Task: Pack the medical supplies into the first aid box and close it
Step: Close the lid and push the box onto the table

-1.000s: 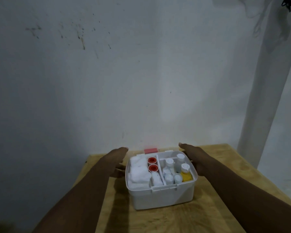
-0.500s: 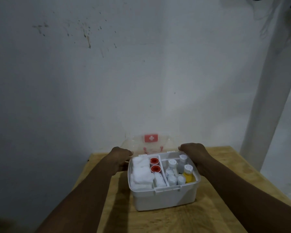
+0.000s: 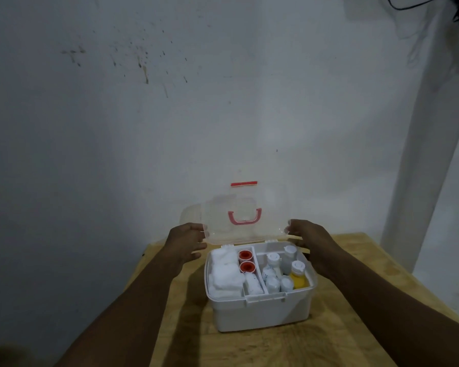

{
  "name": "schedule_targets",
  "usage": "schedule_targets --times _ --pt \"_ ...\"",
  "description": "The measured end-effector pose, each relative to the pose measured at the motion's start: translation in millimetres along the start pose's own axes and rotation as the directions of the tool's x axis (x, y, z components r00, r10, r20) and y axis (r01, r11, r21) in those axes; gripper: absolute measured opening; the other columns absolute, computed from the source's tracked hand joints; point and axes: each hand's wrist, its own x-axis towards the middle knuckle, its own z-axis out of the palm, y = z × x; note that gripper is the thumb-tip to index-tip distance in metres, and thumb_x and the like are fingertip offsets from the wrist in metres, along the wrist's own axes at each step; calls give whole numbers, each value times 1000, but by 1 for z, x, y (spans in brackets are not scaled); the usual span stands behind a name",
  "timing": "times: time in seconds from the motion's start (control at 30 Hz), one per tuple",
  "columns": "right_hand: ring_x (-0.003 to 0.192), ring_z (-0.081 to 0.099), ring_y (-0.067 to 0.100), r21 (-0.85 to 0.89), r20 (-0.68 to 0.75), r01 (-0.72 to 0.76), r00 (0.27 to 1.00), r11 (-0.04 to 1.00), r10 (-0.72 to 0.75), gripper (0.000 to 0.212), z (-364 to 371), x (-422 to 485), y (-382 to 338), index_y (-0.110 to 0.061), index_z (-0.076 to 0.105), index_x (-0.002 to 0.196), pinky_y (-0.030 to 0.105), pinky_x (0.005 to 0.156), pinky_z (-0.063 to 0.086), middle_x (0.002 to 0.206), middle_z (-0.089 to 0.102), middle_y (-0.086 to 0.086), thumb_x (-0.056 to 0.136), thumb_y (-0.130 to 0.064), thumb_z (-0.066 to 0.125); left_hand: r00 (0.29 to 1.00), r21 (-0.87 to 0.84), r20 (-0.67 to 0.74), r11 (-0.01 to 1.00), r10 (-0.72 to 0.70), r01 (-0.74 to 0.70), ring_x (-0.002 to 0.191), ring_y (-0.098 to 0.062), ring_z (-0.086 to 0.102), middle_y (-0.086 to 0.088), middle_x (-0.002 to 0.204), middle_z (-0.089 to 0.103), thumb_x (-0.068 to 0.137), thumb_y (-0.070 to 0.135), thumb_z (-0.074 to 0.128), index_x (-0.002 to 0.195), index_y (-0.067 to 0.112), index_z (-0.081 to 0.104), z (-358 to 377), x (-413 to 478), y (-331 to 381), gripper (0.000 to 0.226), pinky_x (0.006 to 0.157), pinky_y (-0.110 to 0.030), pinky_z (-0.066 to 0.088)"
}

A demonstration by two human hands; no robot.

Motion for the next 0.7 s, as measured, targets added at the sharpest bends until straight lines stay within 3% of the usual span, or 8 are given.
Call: schedule_targets --times 0.1,0.23,0.37,0.47,0.57,0.7 --pt "106 61 23 -34 -21 22 1000 999 -22 25 -6 -3 -1 -18 67 108 46 95 47 111 69 1 87 -26 57 1000 9 -16 1000 20 -19 99 -30 70 -9 111 71 98 8 51 105 12 73 -4 -3 3 23 84 -40 57" --pt "101 63 20 -63 -60 33 998 998 -37 23 -19 -13 1 -16 74 97 41 85 46 103 71 -2 82 -25 59 999 14 -35 1000 23 -23 95 -29 72 -12 110 70 98 11 57 98 10 73 -9 -7 2 16 89 -42 59" --pt "99 65 22 -115 -70 62 995 991 -71 25 -28 -23 9 -14 72 95 44 90 51 105 72 3 89 -22 49 999 72 23 997 25 -26 92 -27 71 -10 107 72 93 8 65 92 6 76 -10 -15 0 12 87 -41 60" --pt "97 66 20 -239 -18 115 992 964 -123 21 -33 -32 17 -18 74 93 47 92 53 103 72 0 92 -22 54 997 152 66 987 45 -55 97 -28 69 -9 108 72 96 8 62 94 6 75 -4 -20 -3 13 90 -40 60" --pt "94 65 16 -321 23 244 968 915 -250 17 -35 -38 22 -20 74 93 35 79 54 103 73 -1 94 -23 56 994 190 64 976 92 -103 101 -30 67 -11 112 70 97 9 61 97 9 73 1 -25 -4 12 91 -41 59" --pt "102 61 11 -506 53 447 869 737 -491 19 -28 -47 22 -27 67 106 30 83 48 107 65 -12 92 -38 60 978 250 121 949 168 -194 108 -24 60 -3 120 65 100 19 58 105 17 70 9 -33 0 13 81 -31 54"
